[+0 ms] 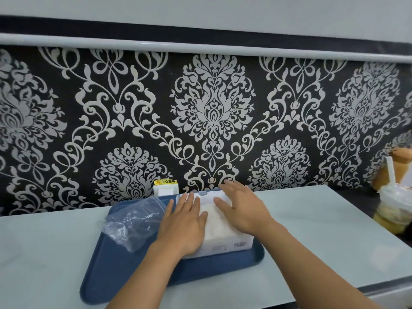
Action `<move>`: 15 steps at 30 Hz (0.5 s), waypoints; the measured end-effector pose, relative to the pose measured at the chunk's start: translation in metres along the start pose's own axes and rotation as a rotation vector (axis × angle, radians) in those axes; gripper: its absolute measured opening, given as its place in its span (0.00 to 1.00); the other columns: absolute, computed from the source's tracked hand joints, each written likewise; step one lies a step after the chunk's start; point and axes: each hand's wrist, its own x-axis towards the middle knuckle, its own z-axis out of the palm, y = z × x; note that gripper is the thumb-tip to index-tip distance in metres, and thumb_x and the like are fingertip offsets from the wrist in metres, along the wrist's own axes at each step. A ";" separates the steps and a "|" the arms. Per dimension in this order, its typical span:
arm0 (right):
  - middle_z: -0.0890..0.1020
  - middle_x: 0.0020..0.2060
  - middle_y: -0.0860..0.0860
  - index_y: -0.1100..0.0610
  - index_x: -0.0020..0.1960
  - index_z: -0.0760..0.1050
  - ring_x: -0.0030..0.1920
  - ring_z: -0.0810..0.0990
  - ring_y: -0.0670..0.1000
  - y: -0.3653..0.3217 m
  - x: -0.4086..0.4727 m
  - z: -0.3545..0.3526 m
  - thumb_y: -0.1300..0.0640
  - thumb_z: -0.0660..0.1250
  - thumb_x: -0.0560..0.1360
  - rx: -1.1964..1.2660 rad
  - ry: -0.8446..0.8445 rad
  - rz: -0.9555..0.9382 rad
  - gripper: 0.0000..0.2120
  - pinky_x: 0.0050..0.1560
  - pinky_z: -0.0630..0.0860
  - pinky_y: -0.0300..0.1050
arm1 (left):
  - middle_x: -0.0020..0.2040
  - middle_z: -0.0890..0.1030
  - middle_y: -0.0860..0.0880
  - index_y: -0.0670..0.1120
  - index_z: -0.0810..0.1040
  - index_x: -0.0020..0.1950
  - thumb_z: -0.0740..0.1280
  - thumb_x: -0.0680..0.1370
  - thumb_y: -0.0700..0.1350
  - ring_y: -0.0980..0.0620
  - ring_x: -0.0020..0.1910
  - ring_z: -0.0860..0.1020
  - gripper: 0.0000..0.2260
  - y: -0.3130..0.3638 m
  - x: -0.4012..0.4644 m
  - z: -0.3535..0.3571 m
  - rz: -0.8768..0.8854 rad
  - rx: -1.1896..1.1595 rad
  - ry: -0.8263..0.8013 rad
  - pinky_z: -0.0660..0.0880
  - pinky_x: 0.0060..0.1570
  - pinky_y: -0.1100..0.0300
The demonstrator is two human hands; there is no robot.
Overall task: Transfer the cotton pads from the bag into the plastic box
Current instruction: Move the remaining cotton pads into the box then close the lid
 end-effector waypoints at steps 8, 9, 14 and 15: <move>0.45 0.82 0.50 0.49 0.82 0.41 0.81 0.38 0.54 -0.011 0.000 0.034 0.41 0.39 0.83 -0.308 -0.241 0.071 0.30 0.77 0.34 0.64 | 0.82 0.42 0.57 0.53 0.43 0.82 0.37 0.83 0.60 0.58 0.80 0.38 0.28 0.006 0.009 0.011 -0.011 -0.126 -0.065 0.36 0.79 0.52; 0.43 0.82 0.50 0.48 0.82 0.40 0.81 0.37 0.54 -0.015 -0.002 0.035 0.41 0.39 0.82 -0.324 -0.251 0.094 0.30 0.76 0.33 0.64 | 0.82 0.42 0.57 0.54 0.43 0.82 0.36 0.83 0.62 0.59 0.80 0.38 0.29 0.006 0.009 0.009 -0.021 -0.131 -0.072 0.35 0.79 0.52; 0.47 0.81 0.46 0.50 0.82 0.48 0.81 0.43 0.50 -0.010 0.000 0.022 0.41 0.48 0.83 0.117 -0.224 0.084 0.30 0.79 0.42 0.52 | 0.83 0.51 0.56 0.53 0.50 0.83 0.40 0.82 0.64 0.57 0.81 0.47 0.31 0.009 -0.001 0.003 -0.024 -0.324 0.063 0.43 0.80 0.53; 0.56 0.79 0.45 0.50 0.80 0.58 0.80 0.52 0.48 -0.006 0.002 0.013 0.43 0.54 0.83 0.365 -0.116 0.134 0.27 0.77 0.50 0.48 | 0.82 0.56 0.55 0.52 0.55 0.82 0.45 0.83 0.63 0.55 0.81 0.52 0.29 0.010 -0.003 0.002 -0.062 -0.476 0.195 0.50 0.79 0.53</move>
